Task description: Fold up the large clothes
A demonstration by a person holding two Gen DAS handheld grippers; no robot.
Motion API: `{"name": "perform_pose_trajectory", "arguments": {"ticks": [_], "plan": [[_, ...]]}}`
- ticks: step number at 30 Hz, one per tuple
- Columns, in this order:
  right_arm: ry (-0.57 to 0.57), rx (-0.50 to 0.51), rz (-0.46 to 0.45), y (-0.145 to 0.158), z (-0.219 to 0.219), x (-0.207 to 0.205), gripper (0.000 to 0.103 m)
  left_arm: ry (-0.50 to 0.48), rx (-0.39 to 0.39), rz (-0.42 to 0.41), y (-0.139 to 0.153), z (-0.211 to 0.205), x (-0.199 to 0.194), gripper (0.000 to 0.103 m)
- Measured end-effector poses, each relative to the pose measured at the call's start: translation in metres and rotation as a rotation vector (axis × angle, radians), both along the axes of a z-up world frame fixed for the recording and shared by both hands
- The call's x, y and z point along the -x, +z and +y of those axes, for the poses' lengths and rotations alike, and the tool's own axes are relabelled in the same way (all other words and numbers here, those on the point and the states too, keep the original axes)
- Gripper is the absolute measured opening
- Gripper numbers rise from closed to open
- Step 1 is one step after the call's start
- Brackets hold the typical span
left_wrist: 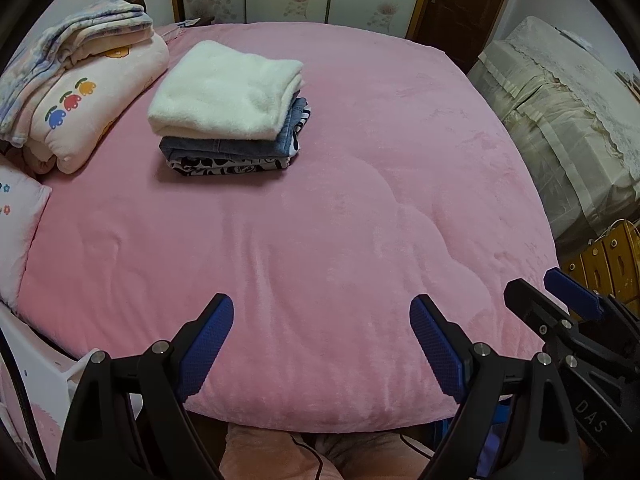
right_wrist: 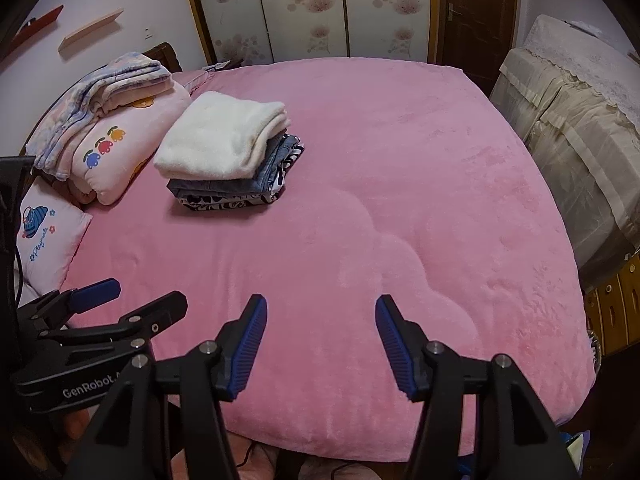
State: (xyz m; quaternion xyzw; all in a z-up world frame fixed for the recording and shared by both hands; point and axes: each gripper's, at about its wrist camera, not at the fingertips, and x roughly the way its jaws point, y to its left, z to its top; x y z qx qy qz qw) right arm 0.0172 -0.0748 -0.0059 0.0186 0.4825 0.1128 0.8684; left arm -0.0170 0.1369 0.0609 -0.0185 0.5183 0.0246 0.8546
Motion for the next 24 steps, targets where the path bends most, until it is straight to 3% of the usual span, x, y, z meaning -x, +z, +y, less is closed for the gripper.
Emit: {"name": "perform_pose_trajectory", "arguments": {"ticks": [11,24], "plan": [[-0.021,-0.038,0.057,-0.009,-0.012,-0.007,0.057,-0.019,-0.028,-0.001,0.004,-0.009,-0.003,0.089],[-0.016,-0.028,0.045,-0.006,-0.007,-0.01,0.057,-0.011,-0.039,-0.006,0.008,-0.01,-0.005,0.089]]}}
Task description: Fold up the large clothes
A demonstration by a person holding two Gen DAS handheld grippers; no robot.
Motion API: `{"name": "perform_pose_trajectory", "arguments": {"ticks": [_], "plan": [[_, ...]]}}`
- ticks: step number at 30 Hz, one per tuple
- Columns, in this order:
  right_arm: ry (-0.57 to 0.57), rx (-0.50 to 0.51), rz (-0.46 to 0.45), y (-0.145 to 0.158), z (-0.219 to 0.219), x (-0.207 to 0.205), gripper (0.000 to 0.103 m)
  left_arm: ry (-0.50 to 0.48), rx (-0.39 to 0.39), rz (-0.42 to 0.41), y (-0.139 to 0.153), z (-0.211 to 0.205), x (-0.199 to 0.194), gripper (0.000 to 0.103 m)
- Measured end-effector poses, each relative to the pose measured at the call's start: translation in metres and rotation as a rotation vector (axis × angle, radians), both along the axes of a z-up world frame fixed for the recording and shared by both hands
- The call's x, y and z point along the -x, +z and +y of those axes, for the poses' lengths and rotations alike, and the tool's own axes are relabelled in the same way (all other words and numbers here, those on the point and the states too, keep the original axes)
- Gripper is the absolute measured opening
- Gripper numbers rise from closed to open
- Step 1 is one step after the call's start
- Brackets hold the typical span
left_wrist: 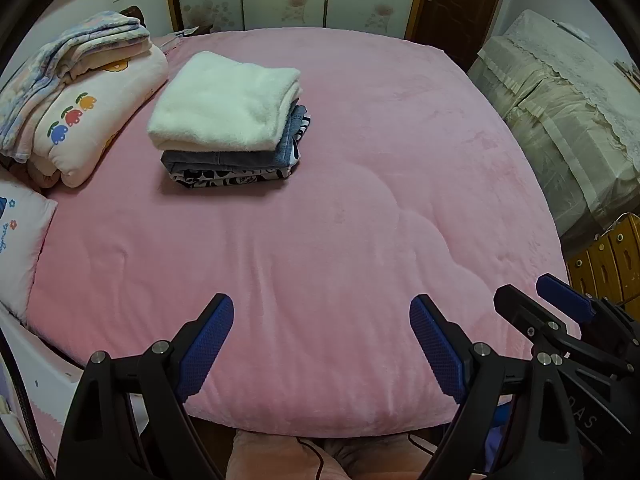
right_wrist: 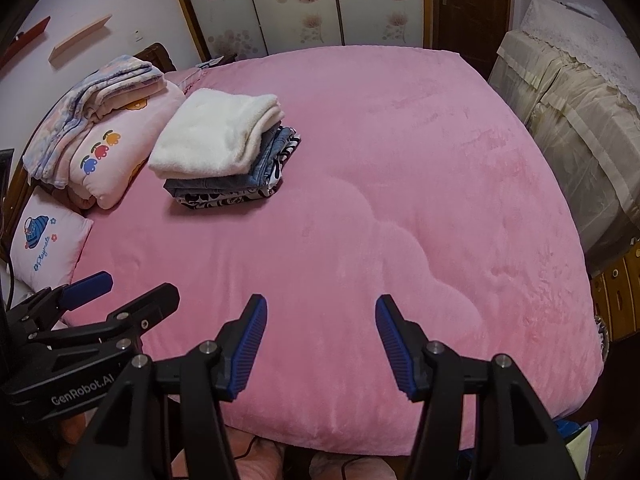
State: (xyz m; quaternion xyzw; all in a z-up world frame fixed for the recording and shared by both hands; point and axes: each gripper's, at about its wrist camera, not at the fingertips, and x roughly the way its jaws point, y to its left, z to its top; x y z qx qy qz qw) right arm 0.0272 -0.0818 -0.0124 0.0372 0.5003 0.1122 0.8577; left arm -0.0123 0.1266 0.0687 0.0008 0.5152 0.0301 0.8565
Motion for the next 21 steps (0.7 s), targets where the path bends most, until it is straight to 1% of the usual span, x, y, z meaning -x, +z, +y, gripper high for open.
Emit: {"name": "perform_pose_trajectory", "arguments": {"ticks": [21], "plan": [[0.001,0.013,0.008,-0.0056,0.0004,-0.005,0.057,0.001,-0.015,0.017,-0.0017,-0.0021,-0.0028,0.089]]}}
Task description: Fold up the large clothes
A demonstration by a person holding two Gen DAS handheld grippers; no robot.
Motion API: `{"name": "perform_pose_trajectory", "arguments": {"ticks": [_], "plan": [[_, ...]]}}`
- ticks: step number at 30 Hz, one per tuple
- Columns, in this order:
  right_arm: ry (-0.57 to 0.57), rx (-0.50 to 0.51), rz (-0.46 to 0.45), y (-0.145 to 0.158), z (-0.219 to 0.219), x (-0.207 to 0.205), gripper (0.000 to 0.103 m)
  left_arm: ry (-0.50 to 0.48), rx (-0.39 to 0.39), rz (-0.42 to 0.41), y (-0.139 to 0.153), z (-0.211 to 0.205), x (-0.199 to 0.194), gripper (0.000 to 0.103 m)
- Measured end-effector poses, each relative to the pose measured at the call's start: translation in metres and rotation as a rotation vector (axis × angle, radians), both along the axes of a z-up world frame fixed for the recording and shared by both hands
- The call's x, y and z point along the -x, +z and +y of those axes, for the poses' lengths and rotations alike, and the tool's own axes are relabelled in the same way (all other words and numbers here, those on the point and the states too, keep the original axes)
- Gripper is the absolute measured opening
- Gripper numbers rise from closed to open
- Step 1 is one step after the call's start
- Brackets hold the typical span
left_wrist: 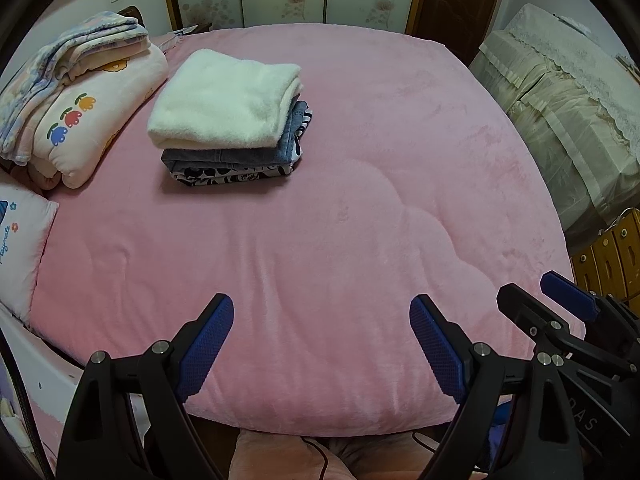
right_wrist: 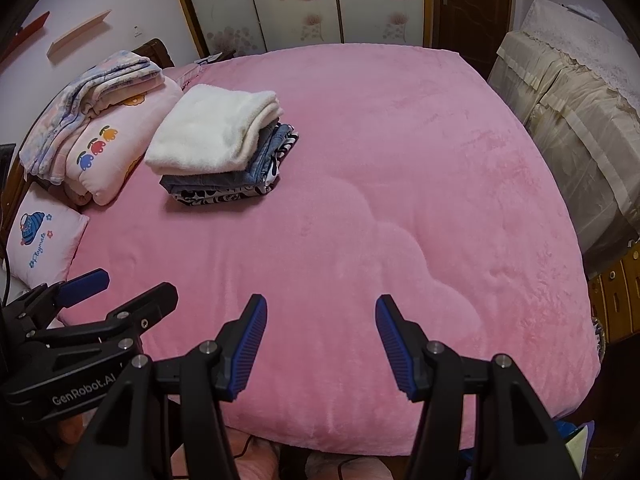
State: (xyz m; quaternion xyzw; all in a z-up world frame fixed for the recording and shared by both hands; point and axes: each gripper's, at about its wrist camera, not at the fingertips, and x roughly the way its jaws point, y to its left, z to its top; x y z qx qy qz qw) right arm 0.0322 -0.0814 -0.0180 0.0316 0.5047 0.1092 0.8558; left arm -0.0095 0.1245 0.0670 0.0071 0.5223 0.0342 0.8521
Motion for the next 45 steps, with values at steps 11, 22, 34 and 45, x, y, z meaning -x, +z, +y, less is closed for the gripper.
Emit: {"name": "perform_pose_trajectory", "arguments": {"ticks": [11,22,34,45], "plan": [[-0.001,0.001,0.008,-0.003,-0.001,-0.002,0.057,0.001,-0.005,0.009,-0.001,-0.003,-0.001,0.089],[-0.003,0.0,0.012,-0.006,-0.003,-0.004,0.057,-0.002,-0.007,0.013,-0.003,-0.004,-0.004,0.089],[0.005,0.002,0.019,-0.009,-0.001,-0.014,0.057,0.002,-0.008,0.015,-0.004,-0.001,-0.011,0.089],[0.007,0.008,0.026,-0.01,0.002,-0.018,0.057,0.002,-0.009,0.019,-0.003,0.0,-0.014,0.089]]}}
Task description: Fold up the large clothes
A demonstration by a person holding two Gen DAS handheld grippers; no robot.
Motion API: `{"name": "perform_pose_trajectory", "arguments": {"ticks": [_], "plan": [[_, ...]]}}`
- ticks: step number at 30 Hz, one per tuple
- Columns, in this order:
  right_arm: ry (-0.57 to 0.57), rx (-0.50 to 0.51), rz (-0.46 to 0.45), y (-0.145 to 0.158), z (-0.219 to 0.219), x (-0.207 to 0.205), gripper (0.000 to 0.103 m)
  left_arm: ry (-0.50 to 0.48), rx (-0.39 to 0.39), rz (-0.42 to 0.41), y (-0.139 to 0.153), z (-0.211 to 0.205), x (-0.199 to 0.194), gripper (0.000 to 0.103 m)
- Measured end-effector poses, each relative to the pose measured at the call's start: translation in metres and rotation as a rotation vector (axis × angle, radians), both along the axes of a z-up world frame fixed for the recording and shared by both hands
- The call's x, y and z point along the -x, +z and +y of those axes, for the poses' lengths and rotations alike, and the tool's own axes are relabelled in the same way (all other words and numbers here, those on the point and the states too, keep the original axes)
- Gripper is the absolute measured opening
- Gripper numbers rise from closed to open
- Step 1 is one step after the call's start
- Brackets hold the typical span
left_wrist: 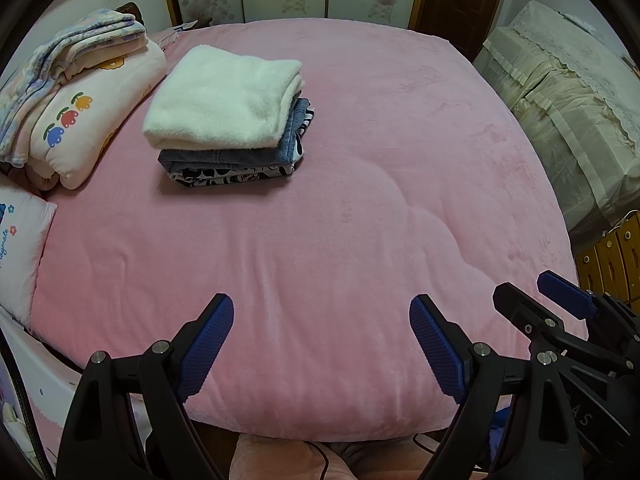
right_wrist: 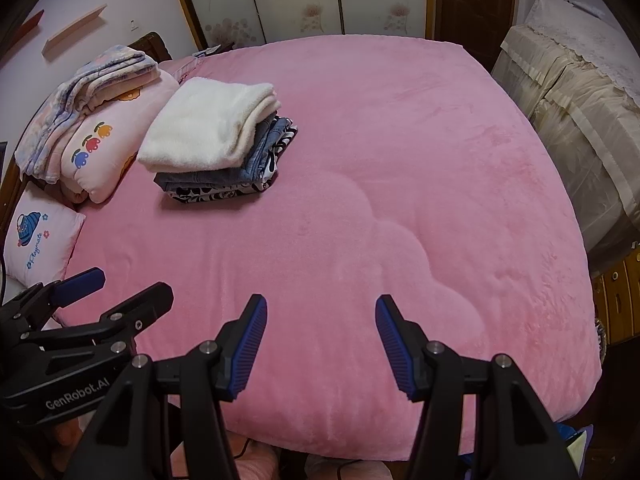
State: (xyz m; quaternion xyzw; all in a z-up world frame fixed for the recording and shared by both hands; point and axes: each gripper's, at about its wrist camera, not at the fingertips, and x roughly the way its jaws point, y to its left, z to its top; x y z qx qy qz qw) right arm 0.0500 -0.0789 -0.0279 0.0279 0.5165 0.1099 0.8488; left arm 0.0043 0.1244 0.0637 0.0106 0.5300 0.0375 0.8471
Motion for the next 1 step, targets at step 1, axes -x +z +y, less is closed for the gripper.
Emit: {"name": "perform_pose_trajectory", "arguments": {"ticks": [1], "plan": [[0.0,0.0,0.001,-0.0003,-0.0001,-0.0002,0.057,0.0,0.0,0.0,0.0,0.0,0.0,0.089]]}}
